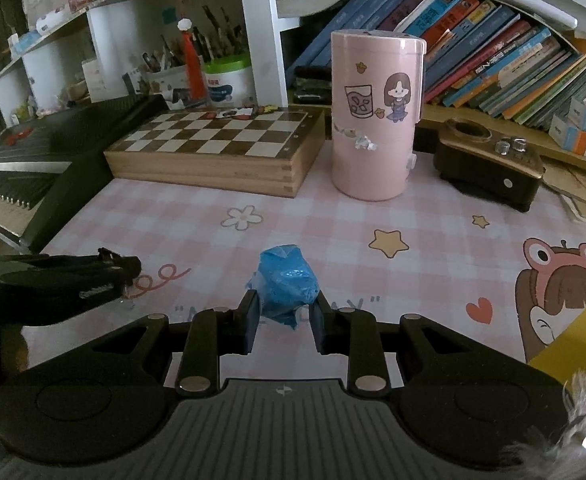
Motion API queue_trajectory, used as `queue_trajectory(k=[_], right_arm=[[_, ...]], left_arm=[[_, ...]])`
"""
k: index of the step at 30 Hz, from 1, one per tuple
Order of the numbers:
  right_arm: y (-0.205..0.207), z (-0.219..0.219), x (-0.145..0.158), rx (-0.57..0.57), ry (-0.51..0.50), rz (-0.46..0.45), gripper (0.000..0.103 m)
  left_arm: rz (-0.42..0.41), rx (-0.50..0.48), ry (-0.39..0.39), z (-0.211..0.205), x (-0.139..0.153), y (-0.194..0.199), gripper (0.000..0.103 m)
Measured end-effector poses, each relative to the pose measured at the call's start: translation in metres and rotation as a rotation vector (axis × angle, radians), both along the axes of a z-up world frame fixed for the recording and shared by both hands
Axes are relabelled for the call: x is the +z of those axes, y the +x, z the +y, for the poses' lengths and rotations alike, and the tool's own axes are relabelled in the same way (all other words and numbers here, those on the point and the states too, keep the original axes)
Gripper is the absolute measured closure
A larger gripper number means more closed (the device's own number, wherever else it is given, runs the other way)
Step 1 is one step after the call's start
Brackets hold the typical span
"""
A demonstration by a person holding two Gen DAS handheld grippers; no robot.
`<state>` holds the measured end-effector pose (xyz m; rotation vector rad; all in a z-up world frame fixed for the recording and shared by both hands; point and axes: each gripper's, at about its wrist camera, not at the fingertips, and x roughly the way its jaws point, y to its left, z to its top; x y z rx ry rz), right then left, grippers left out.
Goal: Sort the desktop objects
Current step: 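Grasp the blue plastic item with the right tool while the left tool grasps the black binder clip, then lift and carry the blue item and binder clip with both tools toward the yellow box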
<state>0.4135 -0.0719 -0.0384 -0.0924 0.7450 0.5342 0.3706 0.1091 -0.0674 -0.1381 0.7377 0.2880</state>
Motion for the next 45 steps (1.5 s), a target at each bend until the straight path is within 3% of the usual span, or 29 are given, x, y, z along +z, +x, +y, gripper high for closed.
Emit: queue_trajectory(k=[12, 26, 37, 45], right_arm=[[-0.033, -0.004, 0.004, 0.015, -0.030, -0.005, 0.078], [-0.097, -0.007, 0.027, 0.024, -0.017, -0.053, 0.078], [-0.153, -0.010, 0.047, 0.024, -0.001, -0.074, 0.078], [-0.203, -0.009, 0.056, 0.006, 0.001, -0.064, 0.078]], left_arm=[[-0.086, -0.090, 0.012, -0.015, 0.028, -0.055, 0.086], [-0.118, -0.160, -0.023, -0.014, 0.055, -0.121, 0.086], [-0.196, -0.216, -0.066, -0.009, 0.084, -0.176, 0.086], [-0.193, -0.273, -0.071, -0.004, 0.089, -0.223, 0.086]])
